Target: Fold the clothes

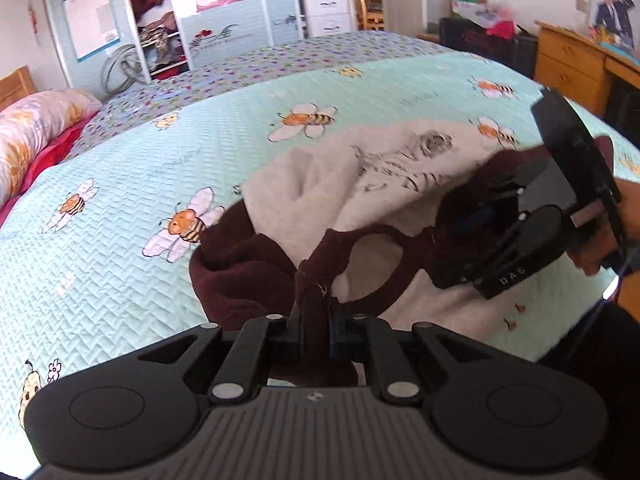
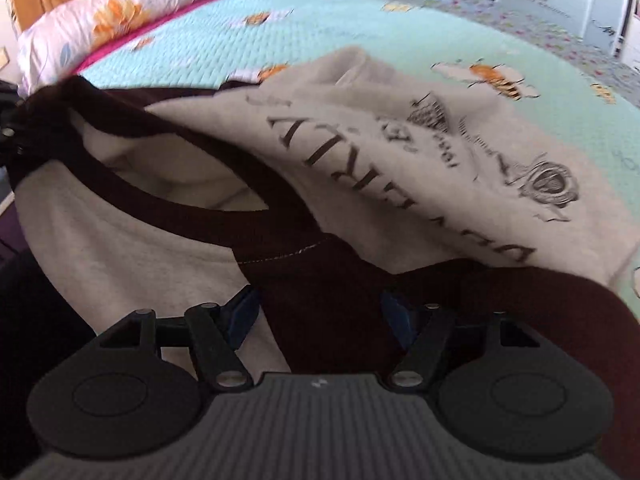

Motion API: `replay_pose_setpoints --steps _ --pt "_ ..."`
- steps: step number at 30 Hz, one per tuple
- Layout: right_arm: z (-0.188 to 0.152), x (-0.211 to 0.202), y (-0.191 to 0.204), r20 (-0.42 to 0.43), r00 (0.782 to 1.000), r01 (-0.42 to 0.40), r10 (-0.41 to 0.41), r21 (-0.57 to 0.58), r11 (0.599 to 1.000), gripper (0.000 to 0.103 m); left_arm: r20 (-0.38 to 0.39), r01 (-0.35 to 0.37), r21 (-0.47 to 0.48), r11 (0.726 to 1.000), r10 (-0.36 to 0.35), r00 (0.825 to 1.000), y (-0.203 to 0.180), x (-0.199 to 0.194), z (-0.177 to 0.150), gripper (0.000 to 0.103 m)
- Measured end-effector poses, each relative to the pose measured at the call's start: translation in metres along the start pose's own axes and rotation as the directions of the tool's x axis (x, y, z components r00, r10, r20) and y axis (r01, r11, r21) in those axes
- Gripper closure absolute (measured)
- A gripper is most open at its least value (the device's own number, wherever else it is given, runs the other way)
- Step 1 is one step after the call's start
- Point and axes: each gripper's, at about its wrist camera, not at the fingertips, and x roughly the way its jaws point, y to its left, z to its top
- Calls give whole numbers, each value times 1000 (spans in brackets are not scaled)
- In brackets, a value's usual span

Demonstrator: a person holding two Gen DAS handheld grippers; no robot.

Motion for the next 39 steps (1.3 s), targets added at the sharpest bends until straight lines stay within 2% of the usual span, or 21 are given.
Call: replay_pose_setpoints --steps 1,2,3,6,9,12,14,17,20,22,23,24,25,26,28,30,31,32,33,36,39 --pt "-4 -1 4 13 1000 8 -8 -13 1000 37 -6 -10 5 1000 10 1000 0 3 0 92" --pt "-8 -5 9 33 999 13 -13 -23 1000 56 -11 -16 3 1000 16 1000 0 6 -1 92" --pt "-15 -12 17 49 999 19 -18 -26 999 88 -16 -22 0 1000 22 1000 0 8 -1 92" --pt "-36 -47 49 140 987 97 -83 -93 991 96 -22 -24 -33 999 23 999 2 3 -5 91" --pt "-62 -90 66 207 971 134 -121 -48 990 96 -29 -10 -38 999 9 1000 0 4 -5 87" --pt "-84 -120 69 185 978 99 -99 13 995 96 -35 2 -35 999 -3 999 -4 4 -5 87" --pt "-92 -123 71 142 985 99 -98 2 995 98 -53 -19 -3 1000 19 998 -12 7 -9 87" --pt "-95 -111 82 19 999 37 -35 -111 993 98 -83 -13 -18 1000 11 997 -13 10 -14 87" --pt "-86 -113 89 94 992 100 -85 -166 981 98 -84 -17 -27 999 14 996 -13 5 -20 86" --pt "-72 -115 87 173 979 135 -107 -163 977 74 -90 -19 -27 999 17 996 -14 5 -21 86" --pt "-65 -116 85 211 970 153 -117 -161 975 40 -93 -21 -26 999 18 995 -14 5 -21 86" --pt "-58 -117 84 250 960 170 -127 -158 973 16 -94 -24 -22 999 22 995 -15 5 -21 86" --pt "-52 -117 83 280 951 183 -134 -157 971 16 -92 -26 -19 999 25 995 -17 5 -20 86" --pt "-48 -108 82 261 957 171 -122 -173 970 17 -89 -28 -18 999 27 996 -17 4 -19 86" --pt "-40 -85 75 194 977 120 -84 -180 976 22 -82 -32 -22 999 30 996 -17 3 -18 86" --pt "-38 -64 67 121 990 81 -66 -130 988 51 -87 -31 -35 999 28 996 -16 4 -19 84" --pt "-39 -55 63 90 994 65 -55 -104 992 56 -90 -31 -41 999 27 996 -16 4 -20 84" --pt "-44 -55 63 96 994 57 -49 -79 995 69 -93 -31 -46 998 27 995 -16 5 -21 84" --pt "-48 -56 64 114 992 56 -49 -63 996 76 -97 -33 -39 999 29 995 -18 6 -22 84" --pt "-65 -72 78 168 984 67 -58 -52 996 87 -108 -30 -21 999 28 994 -25 8 -24 84" --pt "-83 -92 89 210 977 51 -48 -12 999 90 -101 -14 -14 1000 12 995 -31 6 -22 84"
